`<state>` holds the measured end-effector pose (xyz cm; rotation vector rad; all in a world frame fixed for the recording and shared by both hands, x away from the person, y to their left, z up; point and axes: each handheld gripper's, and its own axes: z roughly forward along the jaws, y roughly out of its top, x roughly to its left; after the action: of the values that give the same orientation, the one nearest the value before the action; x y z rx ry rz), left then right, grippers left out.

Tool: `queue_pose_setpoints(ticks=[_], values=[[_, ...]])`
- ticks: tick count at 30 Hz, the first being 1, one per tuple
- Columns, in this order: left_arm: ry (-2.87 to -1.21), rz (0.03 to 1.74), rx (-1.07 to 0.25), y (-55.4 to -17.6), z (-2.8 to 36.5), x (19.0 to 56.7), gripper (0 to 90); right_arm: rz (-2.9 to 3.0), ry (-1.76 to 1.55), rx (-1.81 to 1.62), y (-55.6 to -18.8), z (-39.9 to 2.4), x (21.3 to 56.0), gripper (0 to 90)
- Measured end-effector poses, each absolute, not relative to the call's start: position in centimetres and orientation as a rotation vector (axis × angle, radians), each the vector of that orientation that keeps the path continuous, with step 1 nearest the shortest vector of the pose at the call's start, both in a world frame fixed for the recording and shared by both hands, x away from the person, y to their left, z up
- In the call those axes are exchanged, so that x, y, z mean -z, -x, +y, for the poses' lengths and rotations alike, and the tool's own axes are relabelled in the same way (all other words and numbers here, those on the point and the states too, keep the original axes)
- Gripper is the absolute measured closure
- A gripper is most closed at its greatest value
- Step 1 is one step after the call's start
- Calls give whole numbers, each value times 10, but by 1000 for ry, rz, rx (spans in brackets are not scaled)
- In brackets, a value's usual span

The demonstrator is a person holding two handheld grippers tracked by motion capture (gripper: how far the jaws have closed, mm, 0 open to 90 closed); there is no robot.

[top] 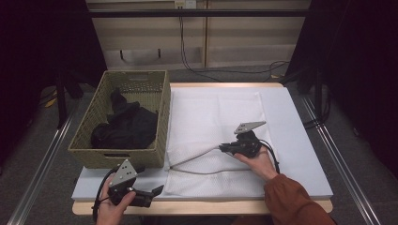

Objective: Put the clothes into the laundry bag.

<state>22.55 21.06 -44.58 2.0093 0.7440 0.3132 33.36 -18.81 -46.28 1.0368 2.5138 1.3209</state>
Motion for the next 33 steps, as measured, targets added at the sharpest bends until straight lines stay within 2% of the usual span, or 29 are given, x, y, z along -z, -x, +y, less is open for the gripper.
queue_pose_setpoints(ticks=[33], values=[[-2005,727,-310,-225,208,446,54,2414,-990,-1471,-342,-196,423,884]])
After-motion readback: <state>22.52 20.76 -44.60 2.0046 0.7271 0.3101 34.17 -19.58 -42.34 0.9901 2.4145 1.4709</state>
